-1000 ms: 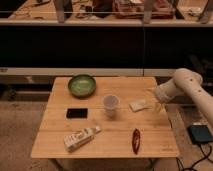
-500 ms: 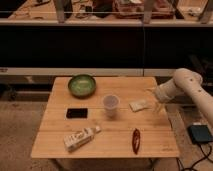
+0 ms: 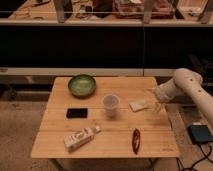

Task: Push the ceramic bowl across the table

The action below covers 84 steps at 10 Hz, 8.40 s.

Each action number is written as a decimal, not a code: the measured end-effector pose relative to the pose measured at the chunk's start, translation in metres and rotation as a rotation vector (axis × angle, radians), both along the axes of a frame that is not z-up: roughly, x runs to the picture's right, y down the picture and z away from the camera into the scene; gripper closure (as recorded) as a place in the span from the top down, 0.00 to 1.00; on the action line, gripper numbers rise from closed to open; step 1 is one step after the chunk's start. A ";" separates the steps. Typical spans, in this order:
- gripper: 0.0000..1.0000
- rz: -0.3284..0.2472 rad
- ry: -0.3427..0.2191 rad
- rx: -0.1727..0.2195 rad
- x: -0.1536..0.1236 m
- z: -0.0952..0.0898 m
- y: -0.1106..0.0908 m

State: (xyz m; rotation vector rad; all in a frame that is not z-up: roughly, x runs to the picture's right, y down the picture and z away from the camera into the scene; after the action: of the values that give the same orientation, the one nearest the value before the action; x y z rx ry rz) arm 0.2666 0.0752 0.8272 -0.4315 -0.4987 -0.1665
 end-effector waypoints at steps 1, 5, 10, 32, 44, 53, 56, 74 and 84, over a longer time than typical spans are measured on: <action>0.80 0.000 0.000 0.000 0.000 0.000 0.000; 0.80 -0.028 -0.060 0.169 -0.036 0.002 -0.064; 0.80 -0.187 -0.356 0.514 -0.212 -0.020 -0.167; 0.00 -0.775 -0.685 0.565 -0.394 0.108 -0.146; 0.00 -1.002 -0.474 0.697 -0.369 0.156 -0.098; 0.00 -1.132 -0.455 0.534 -0.339 0.176 -0.081; 0.00 -1.129 -0.401 0.463 -0.308 0.188 -0.078; 0.00 -1.006 -0.111 0.158 -0.071 0.183 -0.049; 0.02 -0.878 -0.064 0.072 -0.008 0.154 -0.030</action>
State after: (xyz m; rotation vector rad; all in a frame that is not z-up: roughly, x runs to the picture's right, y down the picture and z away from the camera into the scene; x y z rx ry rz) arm 0.2584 0.0455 0.9816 -0.5539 -0.3360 -1.0431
